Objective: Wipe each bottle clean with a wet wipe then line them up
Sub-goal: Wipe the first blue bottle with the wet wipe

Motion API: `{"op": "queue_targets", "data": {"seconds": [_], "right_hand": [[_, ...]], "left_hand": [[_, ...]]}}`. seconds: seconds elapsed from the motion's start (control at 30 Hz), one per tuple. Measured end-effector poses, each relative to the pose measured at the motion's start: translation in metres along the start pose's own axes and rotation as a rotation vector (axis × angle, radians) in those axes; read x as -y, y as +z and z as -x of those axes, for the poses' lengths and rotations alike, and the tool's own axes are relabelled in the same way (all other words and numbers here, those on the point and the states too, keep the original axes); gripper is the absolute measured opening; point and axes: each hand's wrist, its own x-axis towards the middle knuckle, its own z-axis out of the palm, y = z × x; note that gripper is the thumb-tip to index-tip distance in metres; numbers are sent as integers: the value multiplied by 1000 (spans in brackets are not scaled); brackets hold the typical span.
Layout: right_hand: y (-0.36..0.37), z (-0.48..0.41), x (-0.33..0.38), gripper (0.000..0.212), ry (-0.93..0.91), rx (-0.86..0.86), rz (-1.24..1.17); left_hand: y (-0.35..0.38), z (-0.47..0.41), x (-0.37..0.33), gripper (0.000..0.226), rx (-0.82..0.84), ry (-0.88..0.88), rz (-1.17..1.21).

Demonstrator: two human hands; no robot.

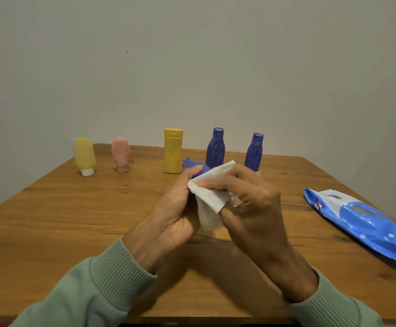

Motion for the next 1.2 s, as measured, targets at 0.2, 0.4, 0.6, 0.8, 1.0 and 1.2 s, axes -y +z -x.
{"op": "queue_targets", "data": {"seconds": [0.2, 0.4, 0.6, 0.8, 1.0, 1.2], "right_hand": [[-20, -13, -18, 23, 95, -66, -31], [-24, -17, -18, 23, 95, -64, -70], [-9, -8, -6, 29, 29, 1, -144], [-12, -9, -8, 25, -39, 85, -39], [-14, -9, -7, 26, 20, 18, -107], [-14, -9, -7, 27, -4, 63, -85]], "left_hand": [[2, -2, -3, 22, -27, 160, -40], [4, 0, -5, 20, -36, 177, -62], [3, 1, 1, 39, -43, 75, 18], [3, 1, 2, 40, -43, 55, 2], [3, 1, 3, 39, -52, 79, -19], [3, 1, 3, 37, -13, 55, -16]]}}
